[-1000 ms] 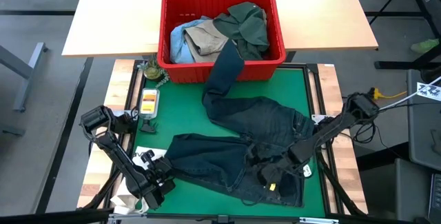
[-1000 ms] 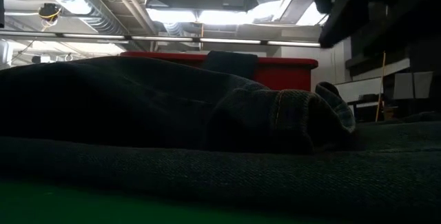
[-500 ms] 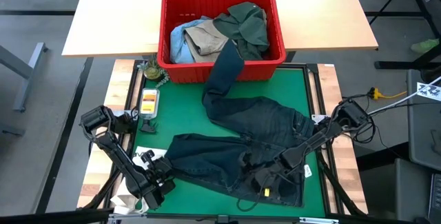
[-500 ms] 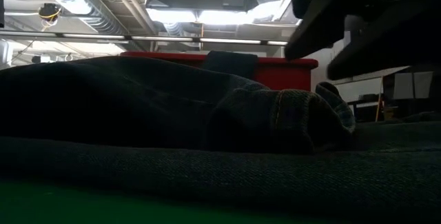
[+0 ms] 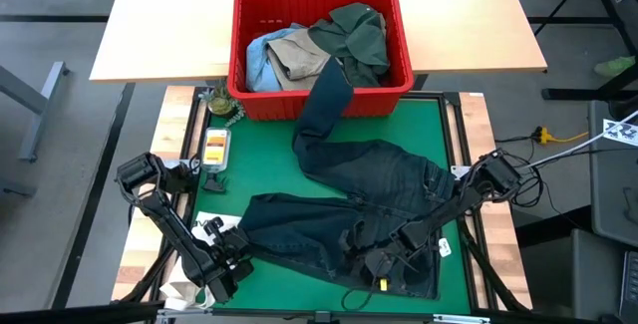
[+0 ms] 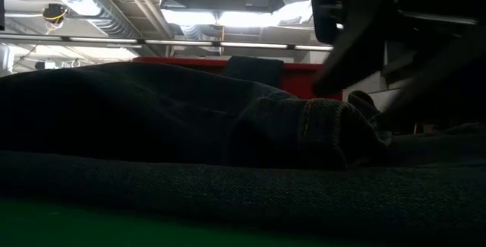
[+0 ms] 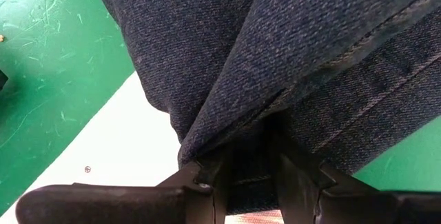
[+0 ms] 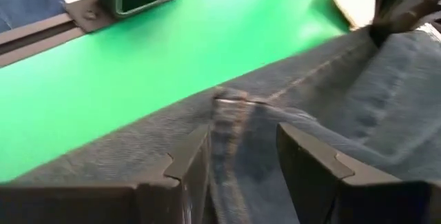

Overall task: Fold Laundry from Bin
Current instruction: Fold the dark blue pants

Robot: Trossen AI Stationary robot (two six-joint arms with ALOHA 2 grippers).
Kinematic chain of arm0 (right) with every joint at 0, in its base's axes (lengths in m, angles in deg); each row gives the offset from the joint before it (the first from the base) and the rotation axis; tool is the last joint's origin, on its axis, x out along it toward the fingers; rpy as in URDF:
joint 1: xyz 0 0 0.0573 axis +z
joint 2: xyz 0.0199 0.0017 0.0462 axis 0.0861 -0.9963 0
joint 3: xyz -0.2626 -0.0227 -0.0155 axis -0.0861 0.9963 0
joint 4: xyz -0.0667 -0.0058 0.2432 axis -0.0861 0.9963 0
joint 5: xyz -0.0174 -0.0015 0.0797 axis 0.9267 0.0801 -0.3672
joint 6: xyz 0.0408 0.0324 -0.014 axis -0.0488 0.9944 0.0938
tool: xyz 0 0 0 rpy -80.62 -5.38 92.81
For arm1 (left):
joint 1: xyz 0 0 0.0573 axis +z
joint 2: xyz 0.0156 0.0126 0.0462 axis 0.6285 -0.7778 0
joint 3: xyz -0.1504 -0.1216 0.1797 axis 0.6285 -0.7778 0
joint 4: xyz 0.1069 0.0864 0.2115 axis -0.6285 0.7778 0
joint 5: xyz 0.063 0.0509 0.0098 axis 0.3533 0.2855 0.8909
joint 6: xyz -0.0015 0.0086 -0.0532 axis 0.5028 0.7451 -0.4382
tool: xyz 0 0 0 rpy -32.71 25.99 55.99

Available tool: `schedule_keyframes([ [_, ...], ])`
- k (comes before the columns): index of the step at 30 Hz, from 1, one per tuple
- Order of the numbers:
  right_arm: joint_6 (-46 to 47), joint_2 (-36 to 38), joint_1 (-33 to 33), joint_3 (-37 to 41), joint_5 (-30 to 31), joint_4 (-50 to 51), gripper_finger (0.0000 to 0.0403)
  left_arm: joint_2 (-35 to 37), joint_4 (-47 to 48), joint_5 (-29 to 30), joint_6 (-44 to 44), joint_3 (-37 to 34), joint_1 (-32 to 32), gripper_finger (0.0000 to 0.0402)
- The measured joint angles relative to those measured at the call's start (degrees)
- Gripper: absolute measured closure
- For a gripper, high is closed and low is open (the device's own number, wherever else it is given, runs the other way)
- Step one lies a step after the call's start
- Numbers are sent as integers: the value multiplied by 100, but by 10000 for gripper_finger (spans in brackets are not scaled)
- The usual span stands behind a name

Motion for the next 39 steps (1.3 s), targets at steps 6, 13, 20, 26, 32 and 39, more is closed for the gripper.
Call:
schedule_keyframes([
  [6, -6, -123, 41, -2, 114, -36, 235, 0, 0, 15, -24, 0, -2, 308],
  [13, -31, -261, 23, -7, 249, -114, 235, 0, -2, 35, -24, 0, 0, 308],
  [20, 230, -489, 21, -7, 154, -379, 238, 0, -4, 42, -24, 0, -1, 308],
  [26, 261, -489, 21, -7, 181, -416, 295, 0, -4, 42, -26, 0, 0, 308],
  [32, 269, -459, 32, -4, 164, -411, 391, 0, -2, 42, -26, 0, 0, 308],
  [39, 256, -157, 32, -4, 137, 162, 374, 0, -3, 42, -26, 0, 0, 308],
])
